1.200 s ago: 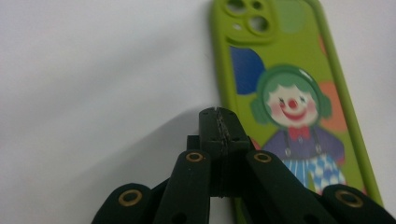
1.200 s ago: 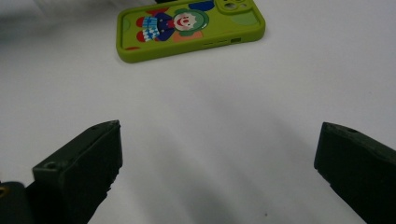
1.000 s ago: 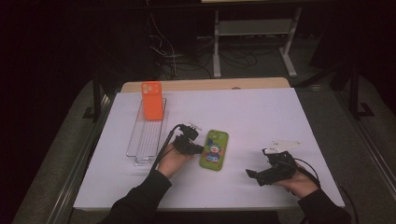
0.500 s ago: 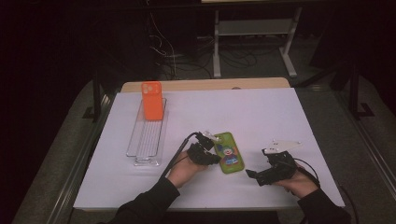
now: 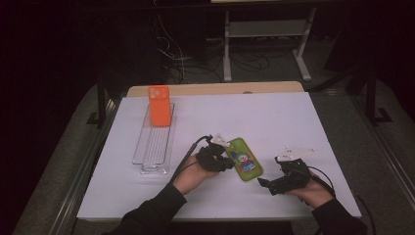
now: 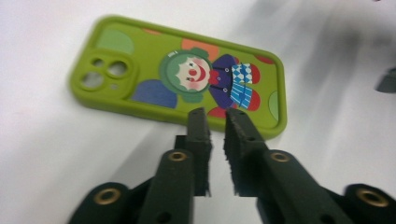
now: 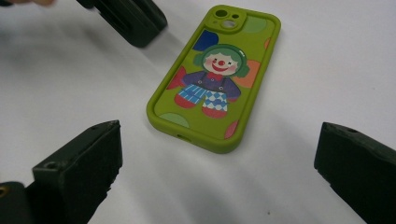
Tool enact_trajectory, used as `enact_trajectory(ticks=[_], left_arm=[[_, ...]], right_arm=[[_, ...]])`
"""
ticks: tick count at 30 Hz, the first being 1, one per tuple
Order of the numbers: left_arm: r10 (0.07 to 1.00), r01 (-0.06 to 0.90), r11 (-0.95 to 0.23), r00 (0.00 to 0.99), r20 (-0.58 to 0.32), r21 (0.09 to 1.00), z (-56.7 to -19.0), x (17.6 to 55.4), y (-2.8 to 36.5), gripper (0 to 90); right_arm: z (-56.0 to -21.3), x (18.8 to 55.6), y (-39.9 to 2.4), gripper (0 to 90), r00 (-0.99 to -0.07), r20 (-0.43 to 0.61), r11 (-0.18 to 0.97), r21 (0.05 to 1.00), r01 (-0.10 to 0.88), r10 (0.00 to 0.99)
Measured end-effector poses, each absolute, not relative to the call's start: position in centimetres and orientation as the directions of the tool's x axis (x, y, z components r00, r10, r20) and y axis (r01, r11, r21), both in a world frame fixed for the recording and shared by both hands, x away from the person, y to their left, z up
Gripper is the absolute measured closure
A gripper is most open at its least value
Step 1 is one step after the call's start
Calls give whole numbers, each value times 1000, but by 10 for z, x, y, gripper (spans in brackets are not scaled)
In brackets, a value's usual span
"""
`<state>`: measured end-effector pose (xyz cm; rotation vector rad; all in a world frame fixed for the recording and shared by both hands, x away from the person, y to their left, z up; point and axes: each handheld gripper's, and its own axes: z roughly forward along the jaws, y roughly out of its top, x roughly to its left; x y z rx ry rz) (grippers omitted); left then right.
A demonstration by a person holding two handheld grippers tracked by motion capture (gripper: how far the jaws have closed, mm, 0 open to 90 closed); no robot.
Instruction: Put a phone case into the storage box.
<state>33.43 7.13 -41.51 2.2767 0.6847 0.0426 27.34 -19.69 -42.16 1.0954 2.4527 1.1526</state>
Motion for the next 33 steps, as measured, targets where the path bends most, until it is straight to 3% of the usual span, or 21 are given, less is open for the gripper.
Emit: enact_trajectory(ticks=[12, 16, 22, 27, 33], left_arm=[[464, 398, -537, 876, -133, 744, -403, 320, 122, 319], [480, 409, -512, 865, -143, 755, -405, 318, 136, 215], [502, 382, -531, 861, -83, 756, -412, 314, 141, 61], [495, 374, -534, 866, -79, 758, -414, 317, 144, 0], [493, 381, -529, 866, -91, 758, -414, 318, 144, 0]], right_arm=[[-421, 274, -201, 3, -669, 116, 389, 736, 554, 734], [-418, 276, -201, 3, -652, 114, 377, 736, 562, 750], [-413, 279, -201, 3, -618, 120, 345, 740, 577, 777], [-407, 279, -199, 2, -608, 120, 339, 738, 583, 785], [-398, 282, -190, 3, -616, 134, 332, 744, 580, 776]])
